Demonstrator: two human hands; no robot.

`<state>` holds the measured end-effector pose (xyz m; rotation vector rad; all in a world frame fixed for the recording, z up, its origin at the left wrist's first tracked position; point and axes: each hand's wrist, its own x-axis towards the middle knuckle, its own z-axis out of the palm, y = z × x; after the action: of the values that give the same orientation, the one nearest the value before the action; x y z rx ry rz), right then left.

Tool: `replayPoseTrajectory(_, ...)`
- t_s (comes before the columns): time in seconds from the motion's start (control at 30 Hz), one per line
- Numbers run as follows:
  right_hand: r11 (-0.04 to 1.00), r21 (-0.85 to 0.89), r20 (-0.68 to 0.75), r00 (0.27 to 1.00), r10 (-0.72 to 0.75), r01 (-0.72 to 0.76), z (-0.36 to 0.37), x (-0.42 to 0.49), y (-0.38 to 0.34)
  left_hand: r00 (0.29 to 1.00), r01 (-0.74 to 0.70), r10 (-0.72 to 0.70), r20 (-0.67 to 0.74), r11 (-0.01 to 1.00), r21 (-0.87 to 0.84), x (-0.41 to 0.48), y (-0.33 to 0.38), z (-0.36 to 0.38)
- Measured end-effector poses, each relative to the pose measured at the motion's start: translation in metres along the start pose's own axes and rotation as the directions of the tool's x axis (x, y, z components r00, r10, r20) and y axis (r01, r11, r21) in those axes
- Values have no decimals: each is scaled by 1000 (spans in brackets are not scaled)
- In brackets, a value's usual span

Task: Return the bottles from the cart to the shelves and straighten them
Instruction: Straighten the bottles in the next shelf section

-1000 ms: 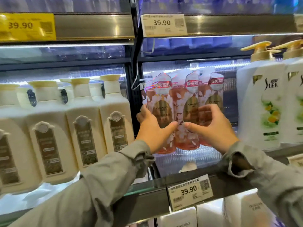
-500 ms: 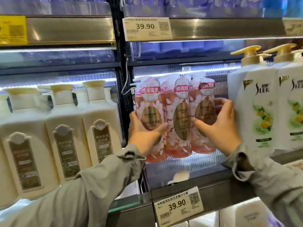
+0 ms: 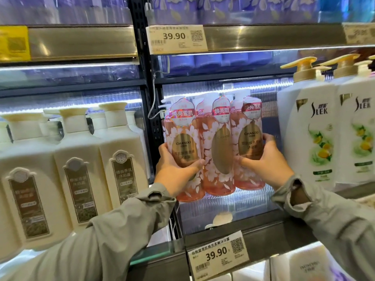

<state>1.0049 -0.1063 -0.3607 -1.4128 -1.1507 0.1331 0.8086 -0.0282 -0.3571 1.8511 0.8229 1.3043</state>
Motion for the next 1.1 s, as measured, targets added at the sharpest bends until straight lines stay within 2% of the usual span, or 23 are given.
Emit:
replayPoseTrajectory(0.33,994,-108,12,999,37,-35,-6,-2,-6,996,-22,18,93,999,44,6,1,-2)
replayPoseTrajectory(0.63,991,-127,31,998,54,-50,-15,-14,-17,996,10,-21,91,994,113,-1,6,-4)
replayPoseTrajectory(0.8,986,-164,44,998,43,-36,-24,-23,-22,991,31,-40,129,997,72,-10,14,-7)
replayPoseTrajectory(1.1,986,-165,74,997,13,-1,-35,-34,-25,979,-19,8,202,999,48,-28,27,-15)
